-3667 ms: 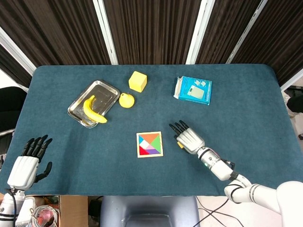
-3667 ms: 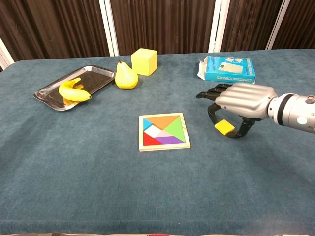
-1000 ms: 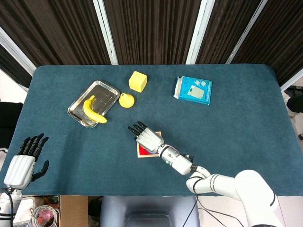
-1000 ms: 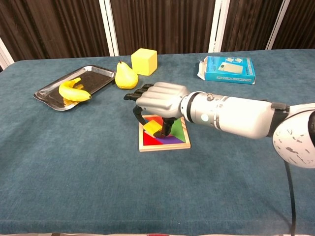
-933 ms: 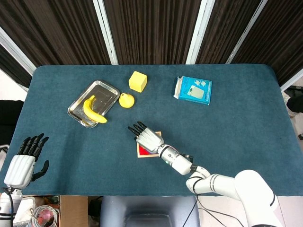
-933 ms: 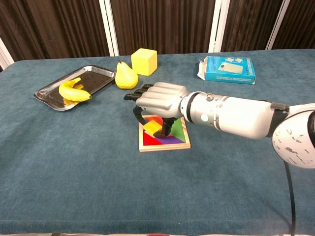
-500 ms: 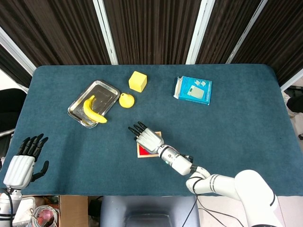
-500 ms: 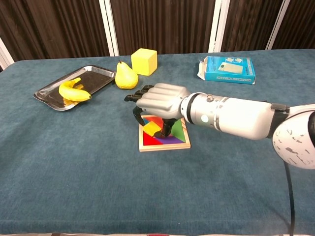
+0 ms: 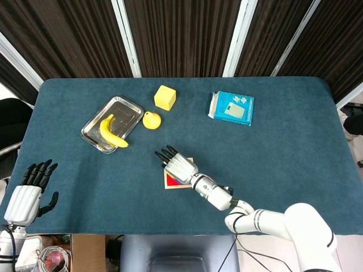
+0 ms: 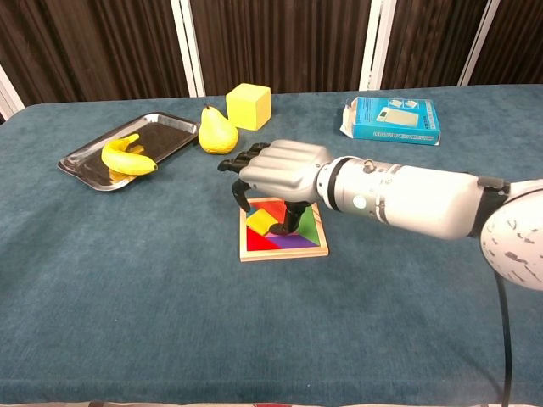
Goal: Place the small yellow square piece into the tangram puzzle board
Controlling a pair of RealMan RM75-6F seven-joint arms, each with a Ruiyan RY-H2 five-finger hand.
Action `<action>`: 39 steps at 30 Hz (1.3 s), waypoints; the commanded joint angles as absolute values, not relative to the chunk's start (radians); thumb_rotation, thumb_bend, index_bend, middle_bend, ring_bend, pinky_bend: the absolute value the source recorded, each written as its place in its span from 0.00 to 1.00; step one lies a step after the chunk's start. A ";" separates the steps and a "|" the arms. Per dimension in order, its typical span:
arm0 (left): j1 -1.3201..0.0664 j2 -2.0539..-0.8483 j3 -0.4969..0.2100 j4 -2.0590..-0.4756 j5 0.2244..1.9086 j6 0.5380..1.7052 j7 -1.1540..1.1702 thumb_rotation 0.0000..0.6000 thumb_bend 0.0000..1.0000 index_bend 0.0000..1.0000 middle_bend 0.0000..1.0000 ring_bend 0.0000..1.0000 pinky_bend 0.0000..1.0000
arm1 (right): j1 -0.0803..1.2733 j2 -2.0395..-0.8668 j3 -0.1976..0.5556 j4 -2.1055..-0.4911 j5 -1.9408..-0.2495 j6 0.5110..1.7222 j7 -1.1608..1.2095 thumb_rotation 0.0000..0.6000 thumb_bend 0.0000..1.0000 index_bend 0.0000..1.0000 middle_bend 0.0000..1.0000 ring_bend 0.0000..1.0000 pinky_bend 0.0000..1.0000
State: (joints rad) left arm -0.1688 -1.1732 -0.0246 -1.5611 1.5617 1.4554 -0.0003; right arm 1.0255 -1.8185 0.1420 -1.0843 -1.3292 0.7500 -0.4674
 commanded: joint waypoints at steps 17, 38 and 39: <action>-0.151 -1.163 -0.010 -1.563 1.588 1.485 -0.013 1.00 0.49 0.00 0.00 0.00 0.00 | 1.019 -1.811 0.132 -1.106 -1.301 0.746 -0.523 1.00 0.43 0.50 0.05 0.00 0.00; -0.172 -1.172 -0.027 -1.572 1.576 1.463 0.002 1.00 0.49 0.00 0.00 0.00 0.00 | 0.842 -1.576 0.075 -1.432 -1.375 1.020 -0.506 1.00 0.41 0.10 0.01 0.00 0.00; -0.166 -1.168 -0.022 -1.573 1.581 1.472 0.000 1.00 0.49 0.00 0.00 0.00 0.00 | 0.805 -1.529 0.058 -1.494 -1.379 1.065 -0.521 1.00 0.37 0.04 0.00 0.00 0.00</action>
State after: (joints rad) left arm -0.1759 -1.1733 -0.0281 -1.5721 1.5764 1.4593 0.0032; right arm 0.9164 -1.6681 0.1069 -1.3204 -1.3454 0.9283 -0.5030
